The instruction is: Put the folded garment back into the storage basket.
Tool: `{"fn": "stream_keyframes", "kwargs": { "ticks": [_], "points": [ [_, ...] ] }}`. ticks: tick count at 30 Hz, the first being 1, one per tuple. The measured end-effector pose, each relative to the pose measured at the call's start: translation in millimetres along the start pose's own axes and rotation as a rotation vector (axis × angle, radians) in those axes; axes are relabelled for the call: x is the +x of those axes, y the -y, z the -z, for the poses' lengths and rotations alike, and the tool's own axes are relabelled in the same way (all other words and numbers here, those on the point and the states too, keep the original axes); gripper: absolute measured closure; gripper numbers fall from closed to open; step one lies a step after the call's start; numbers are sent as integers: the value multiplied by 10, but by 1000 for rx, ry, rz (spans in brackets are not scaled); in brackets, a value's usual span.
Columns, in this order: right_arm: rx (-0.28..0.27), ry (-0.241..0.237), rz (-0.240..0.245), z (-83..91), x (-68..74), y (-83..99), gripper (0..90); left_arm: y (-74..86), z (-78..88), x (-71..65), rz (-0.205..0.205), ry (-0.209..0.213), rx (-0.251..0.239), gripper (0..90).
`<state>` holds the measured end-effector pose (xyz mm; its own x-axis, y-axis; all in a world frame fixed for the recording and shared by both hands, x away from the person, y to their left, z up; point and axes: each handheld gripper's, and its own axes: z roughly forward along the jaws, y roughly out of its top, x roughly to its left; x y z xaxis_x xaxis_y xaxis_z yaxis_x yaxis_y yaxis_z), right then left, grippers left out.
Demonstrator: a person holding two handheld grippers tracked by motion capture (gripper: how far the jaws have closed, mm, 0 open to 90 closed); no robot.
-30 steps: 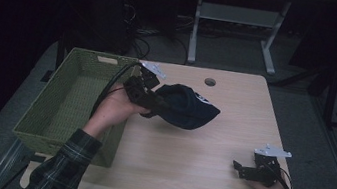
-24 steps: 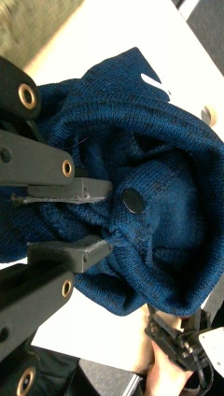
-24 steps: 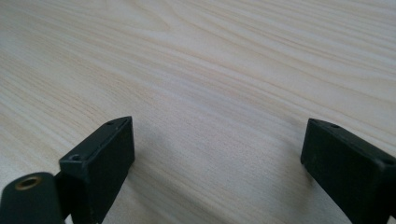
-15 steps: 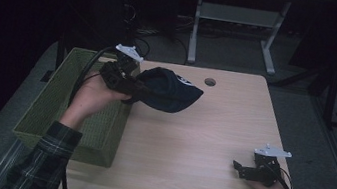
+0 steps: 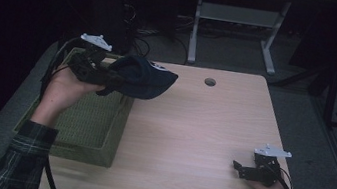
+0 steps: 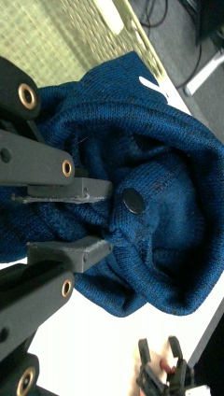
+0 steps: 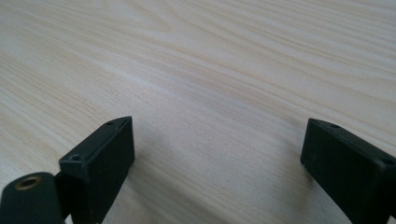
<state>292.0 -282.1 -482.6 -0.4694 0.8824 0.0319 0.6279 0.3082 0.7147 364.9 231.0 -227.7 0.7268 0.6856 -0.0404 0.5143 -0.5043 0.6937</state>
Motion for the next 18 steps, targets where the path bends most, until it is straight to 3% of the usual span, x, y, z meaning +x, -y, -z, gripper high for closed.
{"fn": "stream_keyframes", "kwargs": {
  "ticks": [11, 13, 18],
  "points": [
    [0, 0, 0, 0, 0, 0, 94, 236, 238, 274, 63, -85, -6, 738],
    [0, 0, 0, 0, 0, 0, 94, 310, 277, 343, 77, -122, 10, 738],
    [0, 0, 0, 0, 0, 0, 94, 448, 344, 455, 113, -167, 10, 737]
  ]
}}
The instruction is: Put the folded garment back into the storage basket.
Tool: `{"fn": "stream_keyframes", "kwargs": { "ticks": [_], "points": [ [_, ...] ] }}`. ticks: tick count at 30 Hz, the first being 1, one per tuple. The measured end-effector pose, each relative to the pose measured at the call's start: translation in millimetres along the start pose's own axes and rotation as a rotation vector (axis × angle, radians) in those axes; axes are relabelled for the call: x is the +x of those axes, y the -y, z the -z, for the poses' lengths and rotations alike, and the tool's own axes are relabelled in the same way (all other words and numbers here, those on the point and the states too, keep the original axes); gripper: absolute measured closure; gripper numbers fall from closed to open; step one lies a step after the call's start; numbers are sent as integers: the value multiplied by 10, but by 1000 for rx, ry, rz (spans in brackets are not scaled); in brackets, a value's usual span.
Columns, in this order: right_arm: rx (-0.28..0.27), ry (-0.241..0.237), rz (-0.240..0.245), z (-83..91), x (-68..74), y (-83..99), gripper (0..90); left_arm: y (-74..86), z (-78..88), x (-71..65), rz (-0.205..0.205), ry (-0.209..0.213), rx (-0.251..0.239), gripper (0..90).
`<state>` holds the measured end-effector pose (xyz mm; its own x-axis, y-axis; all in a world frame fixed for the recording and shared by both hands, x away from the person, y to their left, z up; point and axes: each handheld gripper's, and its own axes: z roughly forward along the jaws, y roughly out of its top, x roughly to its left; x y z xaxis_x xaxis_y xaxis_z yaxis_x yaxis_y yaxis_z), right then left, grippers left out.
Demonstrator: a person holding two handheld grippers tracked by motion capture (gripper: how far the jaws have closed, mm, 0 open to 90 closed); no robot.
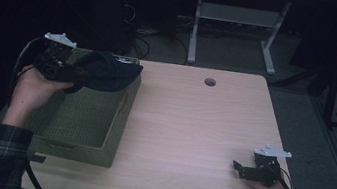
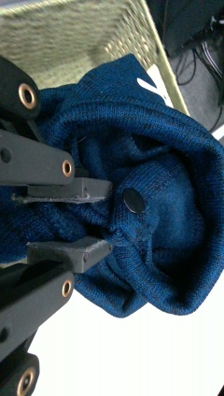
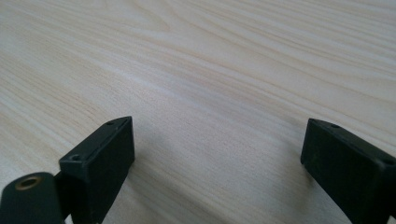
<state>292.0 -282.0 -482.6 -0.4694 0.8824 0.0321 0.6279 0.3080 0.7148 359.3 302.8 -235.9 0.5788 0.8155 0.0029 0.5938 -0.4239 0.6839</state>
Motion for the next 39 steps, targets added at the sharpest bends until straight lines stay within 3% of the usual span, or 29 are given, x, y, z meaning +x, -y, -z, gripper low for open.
{"fn": "stream_keyframes", "kwargs": {
  "ticks": [10, 16, 22, 23, 27, 34, 39],
  "points": [
    [-1, 0, 1, 0, 0, 0, 94, 231, -49, 183, 42, -52, 23, 737],
    [0, 0, 1, 0, -1, 0, 94, 423, -248, 317, 63, -54, 70, 736],
    [0, 0, 1, 0, -1, 0, 94, 532, -424, 338, 67, -48, 101, 736],
    [0, 0, 1, 0, -1, 0, 94, 565, -490, 340, 56, -70, 125, 735],
    [0, 0, 1, 0, -1, 0, 94, 625, -595, 354, 58, -80, 145, 735],
    [0, 0, 1, 0, -1, 0, 93, 773, -799, 392, 71, -64, 196, 734],
    [0, -1, 1, 1, -1, 0, 93, 899, -945, 431, 103, -27, 225, 732]
  ]
}}
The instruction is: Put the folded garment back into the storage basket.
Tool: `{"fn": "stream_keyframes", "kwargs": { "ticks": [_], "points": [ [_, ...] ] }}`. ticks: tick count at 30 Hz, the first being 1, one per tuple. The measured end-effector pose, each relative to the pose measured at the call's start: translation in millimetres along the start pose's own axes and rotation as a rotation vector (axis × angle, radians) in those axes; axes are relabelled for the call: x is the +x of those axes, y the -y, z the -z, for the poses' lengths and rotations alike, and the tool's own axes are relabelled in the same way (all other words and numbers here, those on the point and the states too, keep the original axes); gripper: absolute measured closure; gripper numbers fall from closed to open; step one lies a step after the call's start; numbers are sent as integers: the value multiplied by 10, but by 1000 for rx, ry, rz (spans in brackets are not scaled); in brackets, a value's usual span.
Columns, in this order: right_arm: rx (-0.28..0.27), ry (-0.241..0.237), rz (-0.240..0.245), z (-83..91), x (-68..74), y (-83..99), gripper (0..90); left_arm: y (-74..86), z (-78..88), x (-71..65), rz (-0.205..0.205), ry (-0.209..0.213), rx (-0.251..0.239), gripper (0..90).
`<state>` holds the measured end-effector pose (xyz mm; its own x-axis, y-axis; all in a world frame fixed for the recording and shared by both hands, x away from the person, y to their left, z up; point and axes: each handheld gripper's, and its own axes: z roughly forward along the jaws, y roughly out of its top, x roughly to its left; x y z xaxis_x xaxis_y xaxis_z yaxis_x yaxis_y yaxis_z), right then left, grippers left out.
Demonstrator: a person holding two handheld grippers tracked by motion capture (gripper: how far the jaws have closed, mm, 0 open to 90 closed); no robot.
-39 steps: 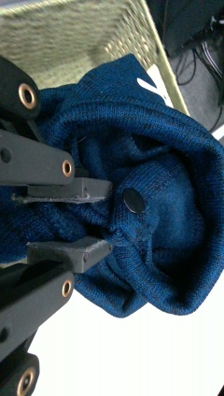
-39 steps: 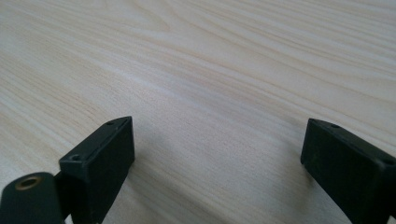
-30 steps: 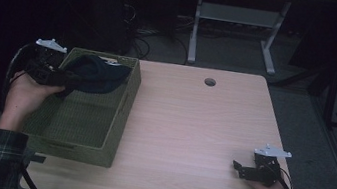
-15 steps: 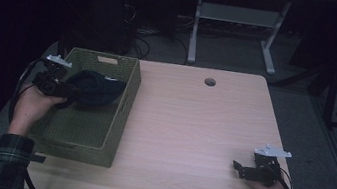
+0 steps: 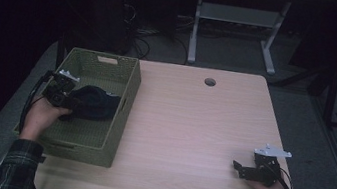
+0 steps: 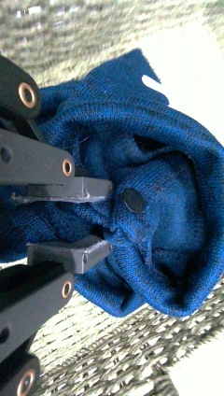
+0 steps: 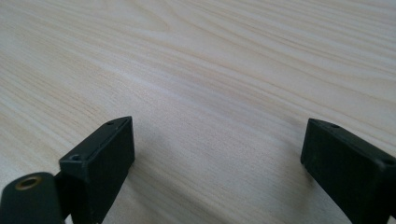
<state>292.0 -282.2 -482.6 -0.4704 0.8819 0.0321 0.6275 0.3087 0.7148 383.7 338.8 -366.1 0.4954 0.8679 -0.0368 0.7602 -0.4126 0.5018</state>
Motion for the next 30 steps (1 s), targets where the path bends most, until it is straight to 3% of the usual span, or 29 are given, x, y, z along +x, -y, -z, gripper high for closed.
{"fn": "stream_keyframes", "kwargs": {
  "ticks": [9, 12, 14, 18, 26, 30],
  "points": [
    [3, 0, 1, 2, 0, -1, 94, 96, -97, 31, 19, 50, 28, 692],
    [3, 0, 1, 2, 0, -1, 94, 112, -77, 37, 17, 54, 12, 611],
    [2, 0, 1, 1, 0, -1, 94, 111, -45, 33, 25, 60, -5, 510],
    [2, 0, 1, 1, 0, -1, 94, 81, 11, 17, 30, 56, -23, 424],
    [3, 0, 1, 1, -1, -1, 93, 12, 144, -28, 25, 63, -78, 317],
    [2, 1, 1, 1, 0, -1, 94, -57, 223, -118, 19, 79, -117, 250]
  ]
}}
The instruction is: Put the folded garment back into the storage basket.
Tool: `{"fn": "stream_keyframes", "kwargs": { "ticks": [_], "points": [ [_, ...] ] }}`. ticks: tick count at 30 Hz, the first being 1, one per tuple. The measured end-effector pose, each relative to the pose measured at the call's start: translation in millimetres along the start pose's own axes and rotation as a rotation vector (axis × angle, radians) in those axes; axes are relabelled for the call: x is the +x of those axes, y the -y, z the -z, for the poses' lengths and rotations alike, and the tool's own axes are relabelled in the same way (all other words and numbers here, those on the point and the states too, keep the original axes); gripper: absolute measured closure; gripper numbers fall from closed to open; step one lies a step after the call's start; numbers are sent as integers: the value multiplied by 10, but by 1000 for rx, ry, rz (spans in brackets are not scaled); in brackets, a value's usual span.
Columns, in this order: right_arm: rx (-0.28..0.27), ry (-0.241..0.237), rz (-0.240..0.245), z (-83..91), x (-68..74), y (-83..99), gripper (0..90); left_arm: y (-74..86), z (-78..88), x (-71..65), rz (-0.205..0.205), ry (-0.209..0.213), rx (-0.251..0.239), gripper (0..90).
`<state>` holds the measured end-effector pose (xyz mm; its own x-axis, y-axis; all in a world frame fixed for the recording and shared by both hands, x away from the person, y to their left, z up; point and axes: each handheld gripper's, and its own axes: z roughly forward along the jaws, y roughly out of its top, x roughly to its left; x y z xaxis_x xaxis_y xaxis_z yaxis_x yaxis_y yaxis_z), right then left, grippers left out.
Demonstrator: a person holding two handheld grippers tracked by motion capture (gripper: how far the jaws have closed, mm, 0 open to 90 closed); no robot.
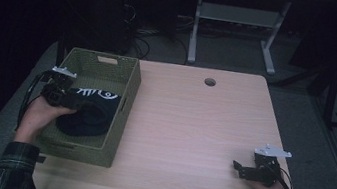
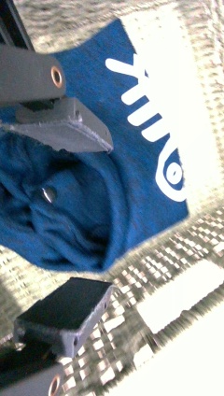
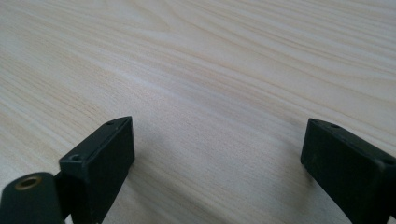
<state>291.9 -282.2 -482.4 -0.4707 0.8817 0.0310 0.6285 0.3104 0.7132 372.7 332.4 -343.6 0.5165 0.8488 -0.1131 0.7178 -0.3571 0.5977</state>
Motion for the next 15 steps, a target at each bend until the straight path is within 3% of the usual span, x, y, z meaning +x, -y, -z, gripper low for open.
{"fn": "stream_keyframes", "kwargs": {
  "ticks": [15],
  "points": [
    [0, 0, 0, 0, 0, 0, 94, -321, 77, -443, -53, 60, -124, 166]
  ]
}}
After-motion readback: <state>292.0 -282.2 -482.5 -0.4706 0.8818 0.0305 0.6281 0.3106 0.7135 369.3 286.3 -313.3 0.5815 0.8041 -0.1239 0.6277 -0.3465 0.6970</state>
